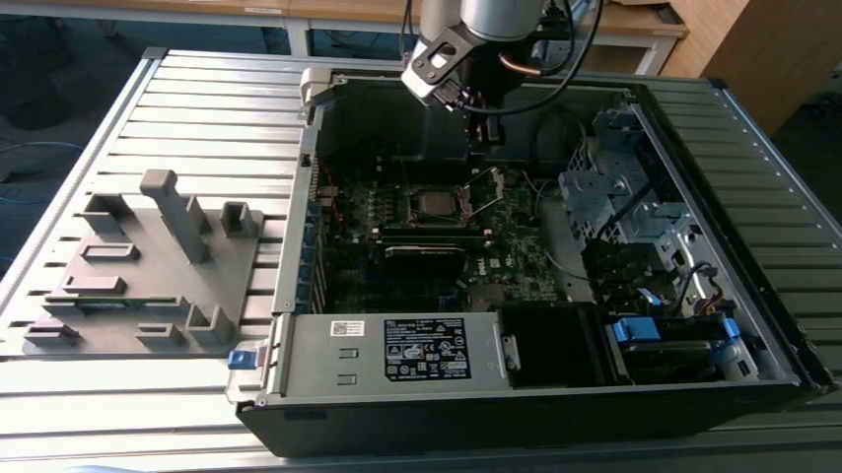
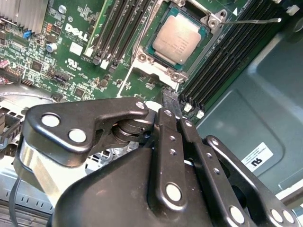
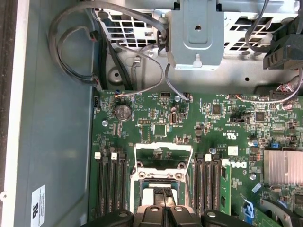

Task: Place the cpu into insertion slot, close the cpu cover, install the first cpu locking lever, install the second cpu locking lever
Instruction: 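Close the cpu cover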

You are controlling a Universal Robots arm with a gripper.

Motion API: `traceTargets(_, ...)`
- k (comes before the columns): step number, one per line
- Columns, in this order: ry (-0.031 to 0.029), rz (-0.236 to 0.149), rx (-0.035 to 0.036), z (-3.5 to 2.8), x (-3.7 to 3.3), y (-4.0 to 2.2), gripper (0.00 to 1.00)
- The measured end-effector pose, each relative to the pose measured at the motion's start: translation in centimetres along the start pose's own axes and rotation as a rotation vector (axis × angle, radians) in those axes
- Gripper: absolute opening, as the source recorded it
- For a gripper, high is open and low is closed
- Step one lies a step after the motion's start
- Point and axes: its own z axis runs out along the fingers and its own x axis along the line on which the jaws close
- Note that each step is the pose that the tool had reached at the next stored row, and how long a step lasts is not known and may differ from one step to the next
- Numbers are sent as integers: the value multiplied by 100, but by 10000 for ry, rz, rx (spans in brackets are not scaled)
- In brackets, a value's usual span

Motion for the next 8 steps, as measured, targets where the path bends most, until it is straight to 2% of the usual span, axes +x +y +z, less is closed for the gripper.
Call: traceTargets(8, 1, 0, 0, 2, -1, 51, 11)
